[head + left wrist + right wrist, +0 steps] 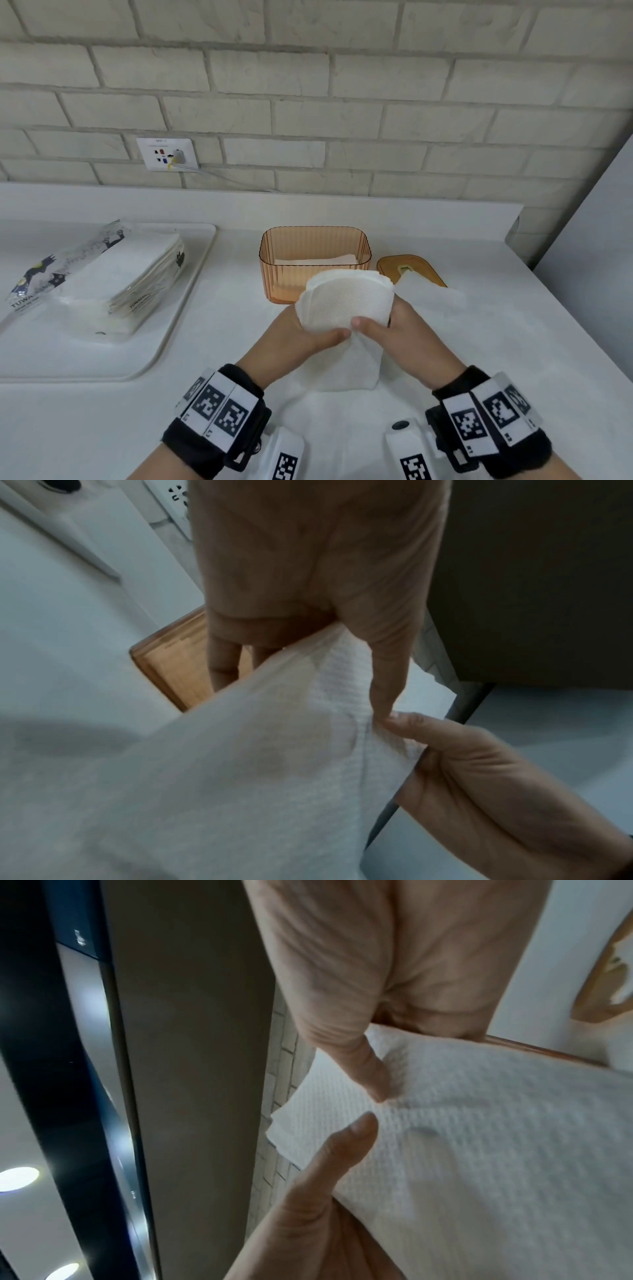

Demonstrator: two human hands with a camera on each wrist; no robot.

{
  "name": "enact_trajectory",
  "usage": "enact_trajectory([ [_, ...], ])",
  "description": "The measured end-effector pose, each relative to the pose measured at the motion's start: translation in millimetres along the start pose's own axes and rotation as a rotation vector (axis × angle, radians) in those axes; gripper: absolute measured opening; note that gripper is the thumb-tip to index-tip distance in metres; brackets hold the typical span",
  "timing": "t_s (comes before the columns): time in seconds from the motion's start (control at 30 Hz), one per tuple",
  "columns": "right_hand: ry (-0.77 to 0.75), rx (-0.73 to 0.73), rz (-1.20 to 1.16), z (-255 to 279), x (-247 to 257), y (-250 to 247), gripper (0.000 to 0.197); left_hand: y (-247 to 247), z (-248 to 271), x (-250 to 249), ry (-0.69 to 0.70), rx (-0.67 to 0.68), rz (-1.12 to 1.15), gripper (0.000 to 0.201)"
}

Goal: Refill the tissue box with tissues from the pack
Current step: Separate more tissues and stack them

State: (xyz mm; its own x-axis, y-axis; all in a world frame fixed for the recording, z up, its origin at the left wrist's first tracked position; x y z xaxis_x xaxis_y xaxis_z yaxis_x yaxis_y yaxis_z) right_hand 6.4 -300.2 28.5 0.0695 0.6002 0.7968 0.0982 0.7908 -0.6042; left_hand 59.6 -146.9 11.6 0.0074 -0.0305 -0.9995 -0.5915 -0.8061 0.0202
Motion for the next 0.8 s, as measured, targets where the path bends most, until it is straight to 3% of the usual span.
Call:
enact_trajectory([
  [0.13,-0.046,0.064,-0.077,-1,4,-12,0.035,-4,0,-10,0.037,0.019,0.158,0.045],
  [0.23,-0.067,0.180,-0.004,0,8,-6,0.034,5,0,-8,0.019,0.096,0.059,0.045],
  [0.4,-0.108,0.100,-0.102,-7,15,-23,0.031,-15,0,-28,0.135,-0.025,0.178,0.051],
  [0.47,-0.110,0.106,-0.149,-8,12,-25,0.037,-18,-1,-29,0.125,-0.003,0.203,0.052],
  [0.57,-0.079,0.195,-0.080,-9,4,-8,0.047,-7,-2,-13,0.043,0.095,0.040,0.047],
  [0.67,-0.043,0.176,-0.072,-10,-4,2,0.037,-6,-4,-5,0.002,0.040,0.006,0.048],
  [0.8,-0.061,0.156,-0.105,-12,-1,-6,0.037,-8,-2,-10,0.056,0.010,0.059,0.052],
])
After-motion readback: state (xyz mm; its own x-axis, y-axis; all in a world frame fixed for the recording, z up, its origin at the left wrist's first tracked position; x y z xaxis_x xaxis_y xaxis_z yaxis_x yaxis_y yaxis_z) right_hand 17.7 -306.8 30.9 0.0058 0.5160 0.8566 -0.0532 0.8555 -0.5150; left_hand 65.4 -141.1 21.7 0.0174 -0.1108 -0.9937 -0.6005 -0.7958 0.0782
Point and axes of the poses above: each hand's wrist, its own z-axis away from the middle knuckle, its own y-axis out of the palm, x = y × z, the point moved 3 cm from there along -z, towards the middle knuckle, and after that the axes turned 14 degrees about z, right-handed, at the moved point
